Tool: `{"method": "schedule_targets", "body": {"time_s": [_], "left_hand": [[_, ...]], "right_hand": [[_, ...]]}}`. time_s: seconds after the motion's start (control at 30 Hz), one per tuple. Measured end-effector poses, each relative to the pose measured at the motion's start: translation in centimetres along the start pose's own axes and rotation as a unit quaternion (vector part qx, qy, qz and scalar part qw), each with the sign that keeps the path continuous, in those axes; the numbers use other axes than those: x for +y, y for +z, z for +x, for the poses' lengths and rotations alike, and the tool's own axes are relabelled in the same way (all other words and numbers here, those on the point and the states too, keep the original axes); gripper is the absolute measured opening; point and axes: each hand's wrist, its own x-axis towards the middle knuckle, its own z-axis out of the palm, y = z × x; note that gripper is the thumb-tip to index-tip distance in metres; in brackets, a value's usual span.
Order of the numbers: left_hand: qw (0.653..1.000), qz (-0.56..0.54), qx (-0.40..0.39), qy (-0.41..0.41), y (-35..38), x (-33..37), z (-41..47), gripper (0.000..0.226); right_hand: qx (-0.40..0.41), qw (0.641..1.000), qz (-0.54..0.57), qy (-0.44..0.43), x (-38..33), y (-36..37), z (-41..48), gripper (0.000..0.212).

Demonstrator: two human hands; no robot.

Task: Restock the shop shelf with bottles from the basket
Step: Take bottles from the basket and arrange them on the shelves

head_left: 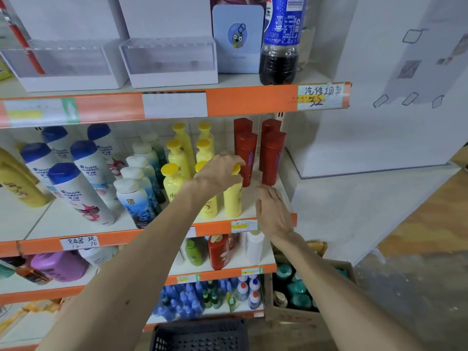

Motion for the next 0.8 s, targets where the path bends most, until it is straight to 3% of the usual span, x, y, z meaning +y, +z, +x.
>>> {"method": "schedule_targets", "body": {"time_s": [0.17, 0.43, 0.63, 0.8], "left_hand": [[0.997, 0.022, 0.063, -0.036, 0.0, 0.6, 0.1, 0.039], [0.997, 0.06, -0.037, 0.01, -2.2, 0.2, 0.9, 0.042], [0.999, 0.04, -0.005, -0.003, -2.0, 0.0, 1.2, 0.041], [0.999, 0.035, -0.021, 0.007, -2.0, 0.0, 1.3, 0.043]], "right_hand": [[-0.012, 1.0, 0.007, -0.007, -0.9, -2.4, 0.9, 0.048], [-0.055, 0.997, -0.013, 0.056, -0.2, -3.5, -0.3, 0.047], [-0.065, 0.994, -0.028, 0.079, 0.4, -3.2, -1.5, 0.045], [-0.08, 0.993, -0.037, 0.079, 0.3, -3.0, -1.6, 0.049]]}}
